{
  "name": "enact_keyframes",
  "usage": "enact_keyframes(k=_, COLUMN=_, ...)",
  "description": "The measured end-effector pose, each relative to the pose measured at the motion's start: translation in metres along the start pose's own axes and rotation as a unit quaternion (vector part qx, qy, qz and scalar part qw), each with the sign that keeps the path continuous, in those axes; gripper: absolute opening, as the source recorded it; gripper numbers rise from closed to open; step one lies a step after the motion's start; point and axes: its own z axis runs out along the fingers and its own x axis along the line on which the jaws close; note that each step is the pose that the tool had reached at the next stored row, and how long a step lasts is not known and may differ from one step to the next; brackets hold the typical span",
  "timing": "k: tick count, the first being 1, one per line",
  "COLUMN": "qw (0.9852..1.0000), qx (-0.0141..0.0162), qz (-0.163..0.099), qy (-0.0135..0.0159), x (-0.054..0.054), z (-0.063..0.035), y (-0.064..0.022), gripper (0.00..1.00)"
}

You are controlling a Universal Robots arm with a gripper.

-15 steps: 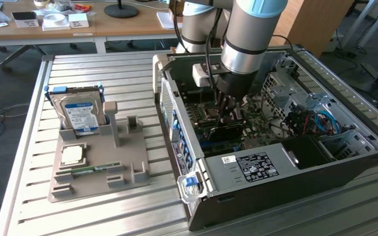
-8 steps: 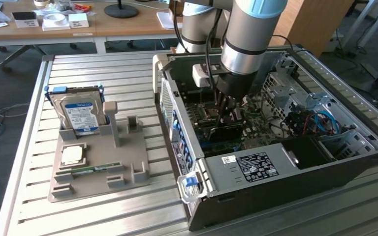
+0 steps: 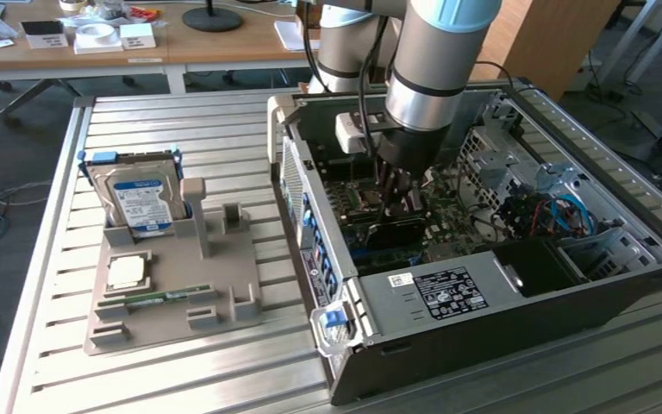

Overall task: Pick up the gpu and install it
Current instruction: 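Press down on the gpu until it lock into place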

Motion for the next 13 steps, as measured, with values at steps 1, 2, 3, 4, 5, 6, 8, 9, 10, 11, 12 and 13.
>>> enact_keyframes(k=1, qw=1.0000, qx=-0.0001, qz=0.000, qy=0.0002, x=0.0000, z=0.0005, y=0.0000, gripper=0.11)
enact_keyframes(k=2, qw=1.0000, qx=-0.0001, qz=0.000, qy=0.0003, x=0.0001, z=0.0006, y=0.0000, gripper=0.11)
enact_keyframes(k=3, qw=1.0000, qx=-0.0001, qz=0.000, qy=0.0002, x=0.0001, z=0.0006, y=0.0000, gripper=0.11)
enact_keyframes(k=4, qw=1.0000, qx=-0.0001, qz=0.000, qy=0.0001, x=0.0001, z=0.0007, y=0.0000, gripper=0.11)
enact_keyframes(k=5, qw=1.0000, qx=0.0000, qz=0.000, qy=0.0000, x=0.0001, z=0.0008, y=0.0001, gripper=0.11)
enact_keyframes(k=6, qw=1.0000, qx=0.0000, qz=0.000, qy=0.0000, x=0.0000, z=0.0009, y=0.0000, gripper=0.11)
enact_keyframes(k=8, qw=1.0000, qx=0.0000, qz=0.000, qy=-0.0001, x=0.0000, z=0.0009, y=0.0000, gripper=0.11)
enact_keyframes(k=9, qw=1.0000, qx=0.0000, qz=0.000, qy=0.0000, x=0.0000, z=0.0009, y=0.0000, gripper=0.11)
enact_keyframes(k=10, qw=1.0000, qx=0.0000, qz=0.000, qy=-0.0001, x=0.0000, z=0.0009, y=0.0000, gripper=0.11)
enact_keyframes(k=11, qw=1.0000, qx=0.0000, qz=0.000, qy=-0.0001, x=0.0000, z=0.0009, y=0.0000, gripper=0.11)
enact_keyframes(k=12, qw=1.0000, qx=0.0001, qz=0.000, qy=-0.0002, x=0.0000, z=0.0006, y=0.0000, gripper=0.11)
enact_keyframes(k=13, qw=1.0000, qx=0.0001, qz=0.000, qy=-0.0004, x=0.0000, z=0.0002, y=0.0000, gripper=0.11)
